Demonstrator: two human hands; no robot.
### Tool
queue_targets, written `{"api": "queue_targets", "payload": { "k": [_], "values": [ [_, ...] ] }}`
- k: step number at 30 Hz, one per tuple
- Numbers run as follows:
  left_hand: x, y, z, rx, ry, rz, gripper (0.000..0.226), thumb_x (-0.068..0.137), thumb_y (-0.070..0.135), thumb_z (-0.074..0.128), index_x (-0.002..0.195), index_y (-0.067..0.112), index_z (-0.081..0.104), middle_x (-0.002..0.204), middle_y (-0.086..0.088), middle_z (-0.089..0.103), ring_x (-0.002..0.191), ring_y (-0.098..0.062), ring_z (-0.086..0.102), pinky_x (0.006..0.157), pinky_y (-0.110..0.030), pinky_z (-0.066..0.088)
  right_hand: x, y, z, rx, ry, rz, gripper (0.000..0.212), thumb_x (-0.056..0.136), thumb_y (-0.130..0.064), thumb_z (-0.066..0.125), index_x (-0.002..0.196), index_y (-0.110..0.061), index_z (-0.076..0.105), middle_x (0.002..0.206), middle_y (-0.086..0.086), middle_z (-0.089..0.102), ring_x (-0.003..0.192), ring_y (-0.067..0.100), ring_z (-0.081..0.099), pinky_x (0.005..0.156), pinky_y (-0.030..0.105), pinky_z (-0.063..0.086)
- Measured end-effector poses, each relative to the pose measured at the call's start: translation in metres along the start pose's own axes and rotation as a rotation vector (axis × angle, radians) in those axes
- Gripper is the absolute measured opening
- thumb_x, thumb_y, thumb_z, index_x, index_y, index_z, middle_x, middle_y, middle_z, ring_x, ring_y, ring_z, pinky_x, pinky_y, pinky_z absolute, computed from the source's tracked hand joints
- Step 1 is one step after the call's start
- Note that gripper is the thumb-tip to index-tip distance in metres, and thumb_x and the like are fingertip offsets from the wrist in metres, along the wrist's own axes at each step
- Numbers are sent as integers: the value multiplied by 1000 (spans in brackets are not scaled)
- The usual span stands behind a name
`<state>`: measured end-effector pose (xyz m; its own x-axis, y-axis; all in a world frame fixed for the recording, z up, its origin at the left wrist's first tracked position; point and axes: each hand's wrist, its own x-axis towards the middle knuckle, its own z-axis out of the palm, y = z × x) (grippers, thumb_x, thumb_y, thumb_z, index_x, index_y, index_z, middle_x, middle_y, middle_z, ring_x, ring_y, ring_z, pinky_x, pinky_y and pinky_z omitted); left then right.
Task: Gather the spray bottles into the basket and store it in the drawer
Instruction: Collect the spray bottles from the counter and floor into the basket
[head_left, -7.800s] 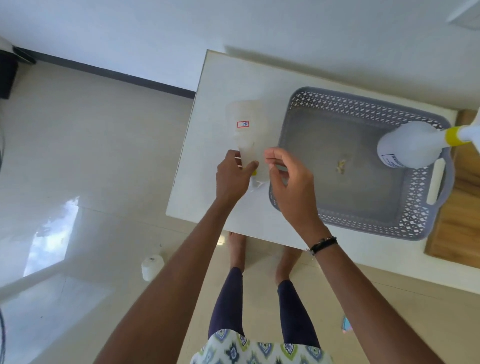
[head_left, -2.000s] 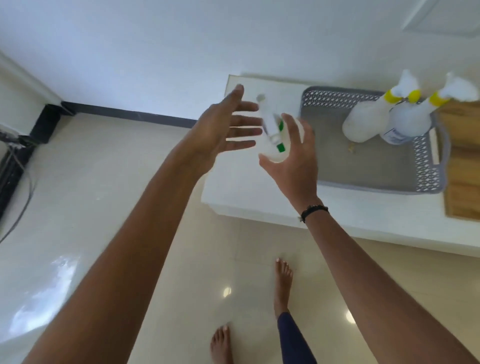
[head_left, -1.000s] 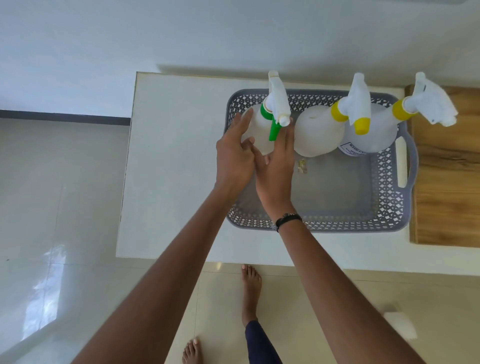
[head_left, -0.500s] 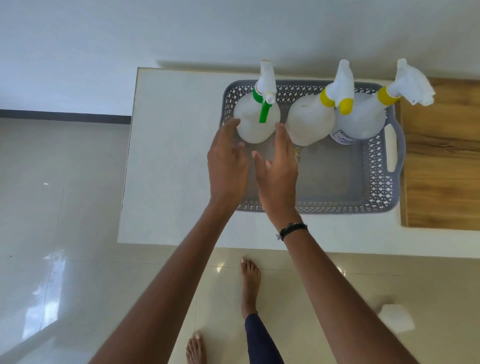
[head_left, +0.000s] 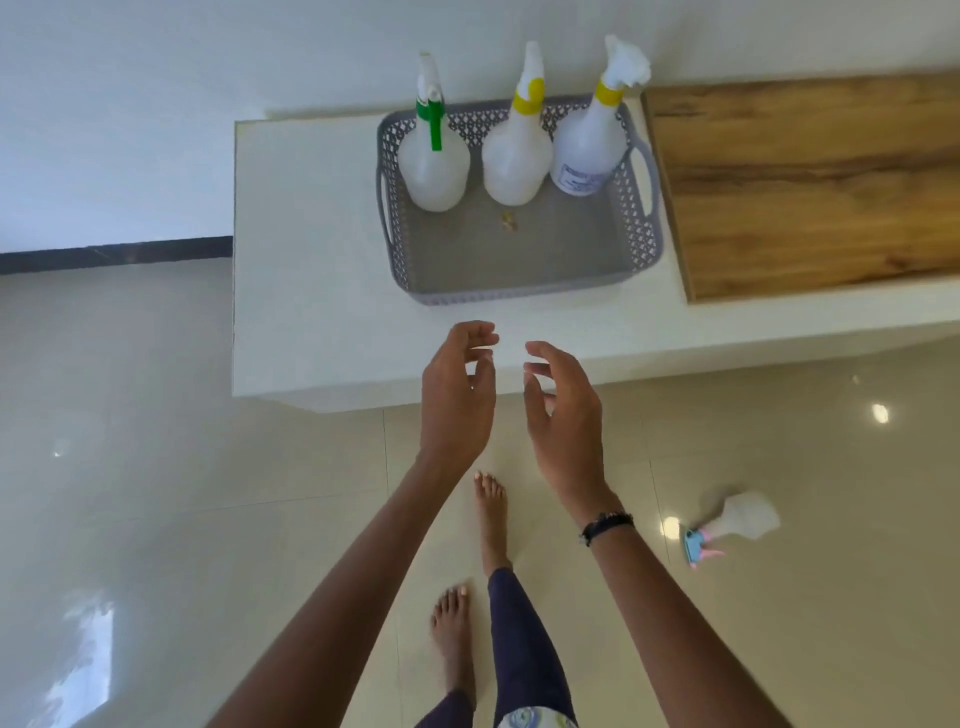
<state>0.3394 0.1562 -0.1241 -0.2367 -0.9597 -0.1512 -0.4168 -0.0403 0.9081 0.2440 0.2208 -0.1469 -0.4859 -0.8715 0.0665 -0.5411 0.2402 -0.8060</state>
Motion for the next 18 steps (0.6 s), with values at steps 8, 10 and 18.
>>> {"api": "queue_targets", "payload": {
  "k": [8,10,18],
  "values": [
    [-85,3,61,50,-203,-63,29,92,-6,45,115,7,56,106,-1,66,85,-2,59,70,0,43,-76,73,-69,-63,38,60,30,95,-6,48,124,-9,53,118,6,60,102,11,60,79,18,53],
    [-106,1,89,87,-278,-69,27,92,-5,45,115,6,57,106,-3,68,86,-9,61,71,-1,42,-92,104,-91,-82,45,106,30,95,-6,49,124,-9,54,119,6,61,102,13,60,78,18,51],
    [-185,-22,236,213,-513,-133,24,92,-6,46,109,4,61,102,-6,71,85,-13,63,73,-7,43,-157,263,-204,-224,-49,265,32,93,-3,46,122,-11,55,120,3,62,104,18,62,85,24,50]
  ]
}}
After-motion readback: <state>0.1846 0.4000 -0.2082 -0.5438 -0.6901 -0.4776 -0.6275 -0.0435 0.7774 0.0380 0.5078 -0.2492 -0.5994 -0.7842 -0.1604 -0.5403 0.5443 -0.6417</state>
